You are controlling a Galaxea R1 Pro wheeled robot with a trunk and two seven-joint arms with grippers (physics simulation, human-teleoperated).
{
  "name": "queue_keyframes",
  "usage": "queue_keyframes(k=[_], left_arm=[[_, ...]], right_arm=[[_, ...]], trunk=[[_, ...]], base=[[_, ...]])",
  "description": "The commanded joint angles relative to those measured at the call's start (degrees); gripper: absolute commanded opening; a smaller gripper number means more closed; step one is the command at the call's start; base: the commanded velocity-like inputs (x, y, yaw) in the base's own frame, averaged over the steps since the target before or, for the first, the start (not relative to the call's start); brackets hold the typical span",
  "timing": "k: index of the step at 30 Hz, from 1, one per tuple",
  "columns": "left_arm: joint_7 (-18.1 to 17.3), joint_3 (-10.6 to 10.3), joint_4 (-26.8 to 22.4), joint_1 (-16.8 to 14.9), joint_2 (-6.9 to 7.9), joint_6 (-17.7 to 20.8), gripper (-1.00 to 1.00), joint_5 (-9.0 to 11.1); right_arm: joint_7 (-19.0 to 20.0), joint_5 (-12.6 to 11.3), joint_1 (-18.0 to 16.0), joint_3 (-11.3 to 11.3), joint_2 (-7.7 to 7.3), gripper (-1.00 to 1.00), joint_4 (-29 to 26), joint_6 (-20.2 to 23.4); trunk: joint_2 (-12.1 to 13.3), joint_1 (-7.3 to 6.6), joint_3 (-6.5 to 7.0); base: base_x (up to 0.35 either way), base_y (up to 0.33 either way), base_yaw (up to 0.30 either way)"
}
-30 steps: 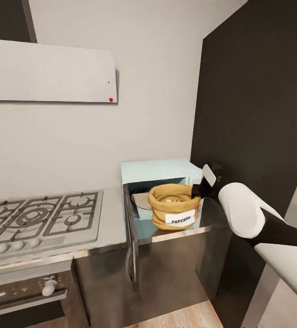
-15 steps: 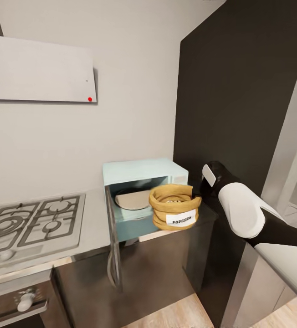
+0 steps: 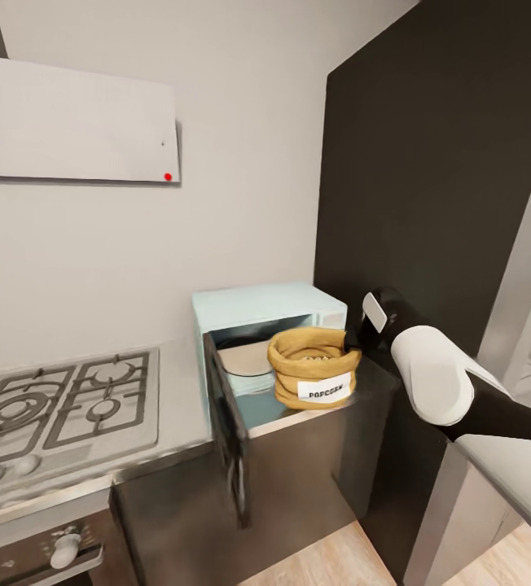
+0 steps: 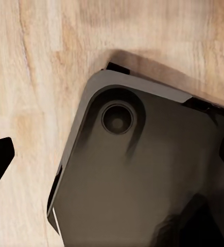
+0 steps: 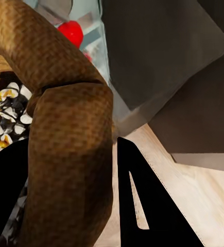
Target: In the kitchen, take the popcorn bag from the countertop, put it into the microwave, and heat it until the popcorn is cooked so the cooked popcorn ends up inside the bag.
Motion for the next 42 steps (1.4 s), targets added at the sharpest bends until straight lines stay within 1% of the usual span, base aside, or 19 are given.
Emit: queue_keyframes(k=[1, 7, 9, 25, 36, 42], left_arm=[[0.00, 0.04, -0.04, 0.01, -0.01, -0.08, 1.00, 0.18], [0.01, 0.04, 0.05, 0.02, -0.01, -0.08, 1.00, 0.18], [0.01, 0.04, 0.03, 0.04, -0.01, -0.08, 1.00, 0.18], [0.03, 0.04, -0.02, -0.01, 0.02, -0.08, 1.00, 0.18], [0.02, -0.04, -0.01, 0.02, 0.05, -0.08, 1.00, 0.10], [0.04, 0.02, -0.01, 0.01, 0.03, -0.08, 1.00, 0.09]], right_arm=[[-0.01, 0.45, -0.06, -0.52, 0.08, -1.00, -0.09, 0.19], [-0.01, 0.47, -0.06, -0.57, 0.02, -1.00, -0.14, 0.19], [-0.01, 0.47, -0.06, -0.57, 0.03, -1.00, -0.17, 0.19], [-0.01, 0.38, -0.06, -0.65, 0.00, -1.00, -0.27, 0.19], [-0.27, 0.39, -0.06, -0.66, -0.01, -1.00, -0.26, 0.19], [-0.28, 0.47, -0.06, -0.66, -0.01, -1.00, -1.45, 0.19]], trunk=[[-0.05, 0.01, -0.07], [-0.05, 0.01, -0.07], [-0.05, 0.01, -0.07], [-0.05, 0.01, -0.07], [-0.05, 0.01, -0.07], [-0.05, 0.01, -0.07]], base=[[0.000, 0.326, 0.000], [0.000, 0.316, 0.000], [0.000, 0.110, 0.000], [0.035, 0.005, 0.000], [0.000, 0.000, -0.206], [0.000, 0.000, -0.027]])
